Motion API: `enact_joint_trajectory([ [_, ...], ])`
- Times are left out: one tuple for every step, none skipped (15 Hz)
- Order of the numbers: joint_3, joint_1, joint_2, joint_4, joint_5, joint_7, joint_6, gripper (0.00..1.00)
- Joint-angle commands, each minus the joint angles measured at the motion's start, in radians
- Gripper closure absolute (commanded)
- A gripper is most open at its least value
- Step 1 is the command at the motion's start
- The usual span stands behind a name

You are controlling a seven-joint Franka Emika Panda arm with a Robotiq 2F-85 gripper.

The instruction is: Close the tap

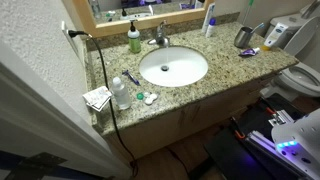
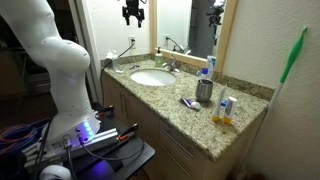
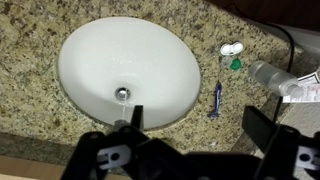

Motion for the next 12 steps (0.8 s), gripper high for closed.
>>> enact_joint_trajectory([
  [0.008, -0.009, 0.001, 0.003, 0.002, -0.001, -0.003, 0.0],
  [0.009, -0.01, 0.001, 0.004, 0.009, 0.012, -0.009, 0.0],
  [0.014, -0.014, -0.001, 0.003, -0.006, 0.037, -0.004, 0.0],
  [0.02, -0.019, -0.003, -0.003, -0.02, 0.068, 0.014, 0.0],
  [0.026, -0.024, -0.005, -0.007, -0.03, 0.108, 0.028, 0.0],
  [0.027, -0.024, -0.005, -0.008, -0.017, 0.144, 0.039, 0.0],
  [0.022, -0.017, -0.004, -0.01, 0.018, 0.152, 0.059, 0.0],
  [0.02, -0.015, 0.0, 0.003, -0.003, 0.121, 0.023, 0.0],
  [0.022, -0.016, 0.0, 0.003, 0.003, 0.136, 0.032, 0.0],
  [0.023, -0.016, 0.0, 0.003, 0.005, 0.143, 0.035, 0.0],
  [0.023, -0.016, 0.0, 0.003, 0.006, 0.146, 0.036, 0.0],
  [0.029, -0.025, 0.002, 0.021, -0.033, 0.178, -0.041, 0.0],
])
